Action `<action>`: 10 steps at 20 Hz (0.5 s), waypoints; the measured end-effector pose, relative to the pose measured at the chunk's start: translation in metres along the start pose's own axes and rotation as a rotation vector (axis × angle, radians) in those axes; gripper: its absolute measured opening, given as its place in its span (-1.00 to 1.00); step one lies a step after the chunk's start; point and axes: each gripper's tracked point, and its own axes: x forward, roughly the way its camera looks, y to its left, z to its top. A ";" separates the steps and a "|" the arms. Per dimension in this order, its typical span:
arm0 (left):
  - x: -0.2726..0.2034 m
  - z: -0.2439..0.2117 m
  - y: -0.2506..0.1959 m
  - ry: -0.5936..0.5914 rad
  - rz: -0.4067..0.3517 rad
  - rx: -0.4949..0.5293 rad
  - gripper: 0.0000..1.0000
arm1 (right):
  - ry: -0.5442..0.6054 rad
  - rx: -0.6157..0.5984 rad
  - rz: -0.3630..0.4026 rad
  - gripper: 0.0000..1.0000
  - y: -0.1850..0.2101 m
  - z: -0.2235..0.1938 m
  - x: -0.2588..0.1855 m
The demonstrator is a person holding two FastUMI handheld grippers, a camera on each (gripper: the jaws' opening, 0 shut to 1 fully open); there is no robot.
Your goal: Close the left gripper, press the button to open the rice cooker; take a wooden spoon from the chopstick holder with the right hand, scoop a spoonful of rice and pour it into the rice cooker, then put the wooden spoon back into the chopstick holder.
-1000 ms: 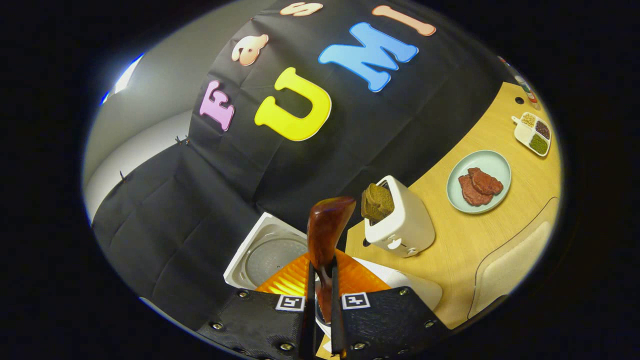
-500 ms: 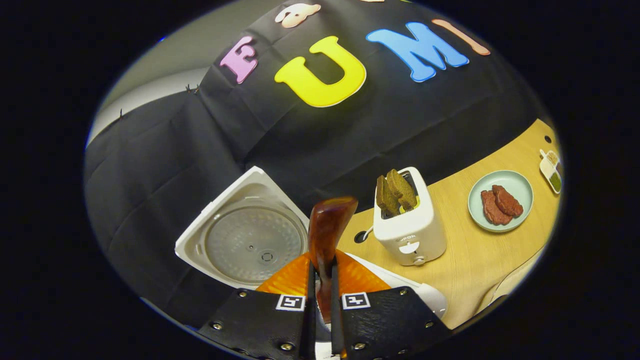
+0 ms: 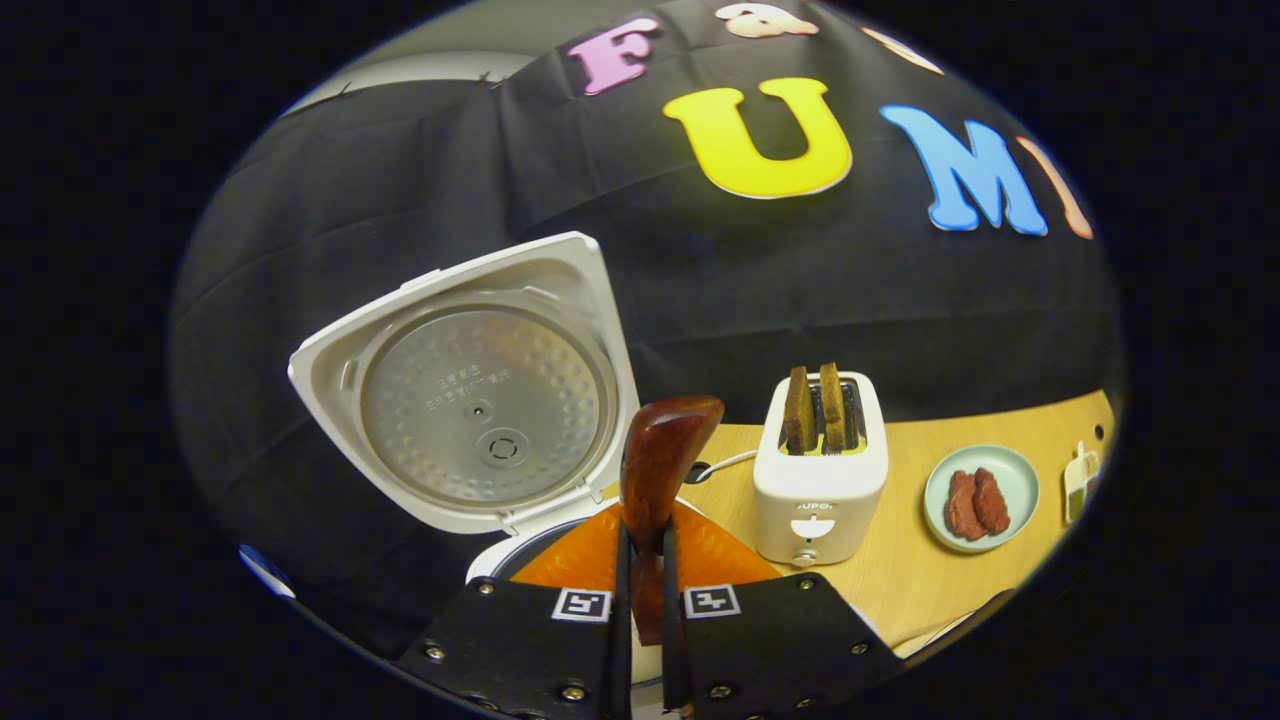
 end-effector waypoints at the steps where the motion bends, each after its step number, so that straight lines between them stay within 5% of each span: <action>1: 0.000 0.001 0.000 -0.001 -0.001 -0.001 0.94 | -0.005 -0.063 0.001 -0.76 0.006 0.001 -0.005; 10: -0.007 0.009 -0.002 -0.014 -0.024 0.004 0.94 | -0.188 -0.703 -0.003 -0.75 0.051 0.029 -0.032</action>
